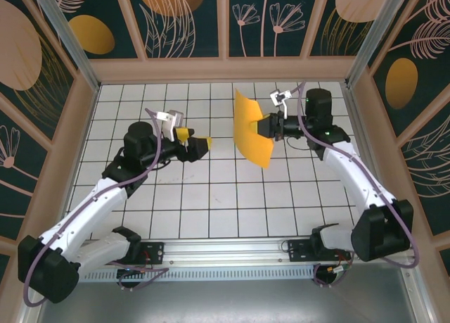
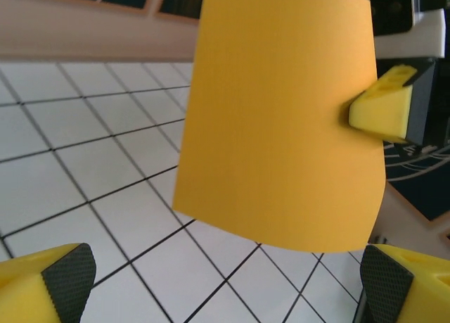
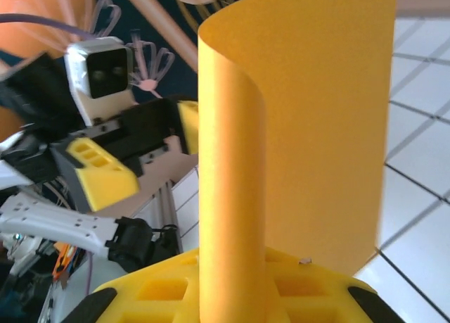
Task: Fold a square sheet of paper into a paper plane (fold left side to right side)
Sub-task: Pick up the square sheet of paper from the center of the table, then place a square sheet of paper at the center of the table.
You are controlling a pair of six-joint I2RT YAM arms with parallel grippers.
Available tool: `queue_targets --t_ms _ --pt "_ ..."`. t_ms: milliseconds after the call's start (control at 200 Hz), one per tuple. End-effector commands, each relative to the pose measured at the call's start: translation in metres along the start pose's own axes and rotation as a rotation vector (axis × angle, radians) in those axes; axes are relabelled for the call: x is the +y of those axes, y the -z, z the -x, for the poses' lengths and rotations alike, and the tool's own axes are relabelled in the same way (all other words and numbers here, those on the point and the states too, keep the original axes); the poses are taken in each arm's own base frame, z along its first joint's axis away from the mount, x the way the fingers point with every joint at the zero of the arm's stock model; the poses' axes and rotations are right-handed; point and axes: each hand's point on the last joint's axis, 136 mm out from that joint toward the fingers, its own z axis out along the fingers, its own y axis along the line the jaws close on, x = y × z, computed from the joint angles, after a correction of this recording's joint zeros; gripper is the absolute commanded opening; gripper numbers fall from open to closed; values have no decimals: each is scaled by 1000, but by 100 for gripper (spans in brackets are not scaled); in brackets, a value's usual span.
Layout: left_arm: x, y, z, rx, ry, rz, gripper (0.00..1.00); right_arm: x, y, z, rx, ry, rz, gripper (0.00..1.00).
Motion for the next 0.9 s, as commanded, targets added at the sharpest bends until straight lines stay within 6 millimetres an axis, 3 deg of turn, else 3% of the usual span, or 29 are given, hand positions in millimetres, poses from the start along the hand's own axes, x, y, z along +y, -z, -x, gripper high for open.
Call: queue_targets --t_ms 0,180,335,470,540,656,766,796,896 --pt "-38 7 24 -53 -174 -161 99 49 12 11 17 127 117 21" --pt "-51 1 29 -25 -214 -242 98 78 18 19 12 197 154 21" --pt "-67 -6 25 28 -197 -376 97 85 15 17 21 210 176 20" --pt "-69 -12 17 76 -169 -441 89 88 10 11 37 216 200 20" --pt "-72 -14 13 99 -153 -480 75 85 9 11 36 213 184 20" --pt "-69 -18 8 120 -137 -486 33 72 7 10 33 194 132 21" --pt "-58 -22 1 125 -112 -437 5 57 8 11 22 176 65 22" --pt "-54 -23 -2 126 -100 -418 0 52 9 10 19 167 45 22" --pt "-42 -25 -16 136 -52 -376 0 37 12 6 15 132 -2 22"
